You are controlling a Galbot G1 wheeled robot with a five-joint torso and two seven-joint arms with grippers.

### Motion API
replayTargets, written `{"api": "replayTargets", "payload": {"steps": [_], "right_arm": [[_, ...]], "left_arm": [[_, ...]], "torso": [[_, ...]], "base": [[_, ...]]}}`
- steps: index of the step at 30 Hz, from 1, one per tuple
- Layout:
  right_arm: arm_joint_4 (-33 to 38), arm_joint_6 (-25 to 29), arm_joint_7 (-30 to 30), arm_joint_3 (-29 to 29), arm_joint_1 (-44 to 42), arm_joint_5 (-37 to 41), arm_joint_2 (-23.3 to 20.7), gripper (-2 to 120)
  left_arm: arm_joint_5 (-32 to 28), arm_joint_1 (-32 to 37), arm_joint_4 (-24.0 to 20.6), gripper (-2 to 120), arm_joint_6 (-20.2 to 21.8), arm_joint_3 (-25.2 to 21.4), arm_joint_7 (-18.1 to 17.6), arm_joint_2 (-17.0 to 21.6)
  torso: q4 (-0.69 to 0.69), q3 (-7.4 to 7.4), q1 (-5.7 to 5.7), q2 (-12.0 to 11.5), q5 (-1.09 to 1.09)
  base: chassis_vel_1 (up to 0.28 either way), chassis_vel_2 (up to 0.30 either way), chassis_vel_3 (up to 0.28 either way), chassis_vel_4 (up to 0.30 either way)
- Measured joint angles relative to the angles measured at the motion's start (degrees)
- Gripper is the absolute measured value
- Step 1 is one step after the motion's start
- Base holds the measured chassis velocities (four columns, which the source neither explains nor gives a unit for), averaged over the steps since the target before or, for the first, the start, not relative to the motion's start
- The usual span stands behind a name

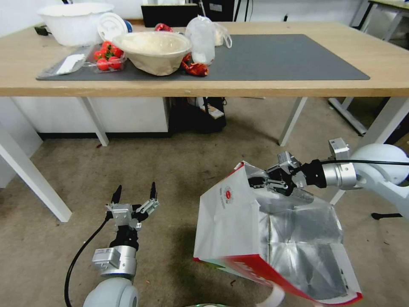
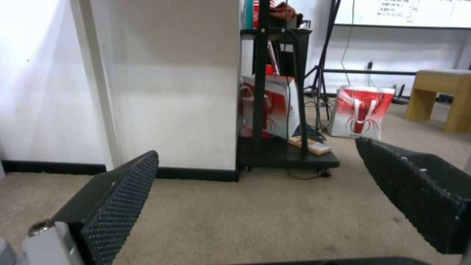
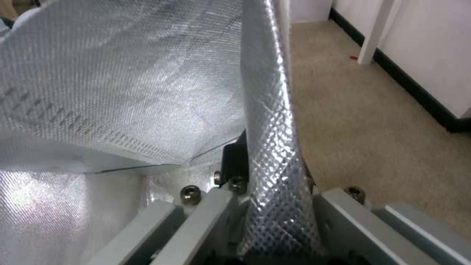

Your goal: Pick up the food delivery bag from the floor and place it on the table.

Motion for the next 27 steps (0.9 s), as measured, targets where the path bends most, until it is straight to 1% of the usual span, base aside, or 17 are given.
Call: {"api": "replayTargets", "payload": {"steps": [13, 21, 24, 25, 26, 27], "right_arm": [[0.62, 0.02, 0.14, 3.25, -3.07, 0.01, -0.77, 0], [0.77, 0.11, 0.21, 4.84, -5.36, -0.15, -0.80, 0], [0.83, 0.13, 0.21, 5.43, -6.00, -0.20, -0.78, 0], [0.89, 0.14, 0.20, 5.75, -6.40, -0.20, -0.78, 0], [0.89, 0.14, 0.20, 5.75, -6.40, -0.20, -0.78, 0], [0.98, 0.14, 0.20, 6.14, -6.86, -0.20, -0.82, 0]], "left_arm": [[-0.04, -0.03, -0.13, 100, 0.32, 0.16, 0.07, -0.05], [-0.06, -0.02, -0.13, 100, -0.26, -0.18, 0.85, -0.13], [-0.08, 0.03, -0.18, 100, -0.28, -0.26, 1.03, -0.20], [-0.09, 0.06, -0.23, 100, -0.28, -0.30, 1.18, -0.28], [-0.09, 0.06, -0.23, 100, -0.28, -0.30, 1.18, -0.28], [-0.10, 0.08, -0.30, 100, -0.28, -0.32, 1.22, -0.31]], "torso": [[0.00, 0.00, 0.00, 0.00, 0.01], [0.00, 0.02, 0.02, 0.06, 0.01], [0.01, 0.48, 0.13, 0.68, -0.01], [0.01, 1.09, 0.13, 1.25, -0.01], [0.01, 1.09, 0.13, 1.25, -0.01], [0.01, 1.53, 0.10, 1.64, 0.00]], "base": [[0.000, 0.000, 0.000, 0.000], [0.000, 0.000, 0.000, 0.000], [0.000, 0.000, 0.000, 0.000], [0.000, 0.000, 0.000, 0.000], [0.000, 0.000, 0.000, 0.000], [0.000, 0.000, 0.000, 0.000]]}}
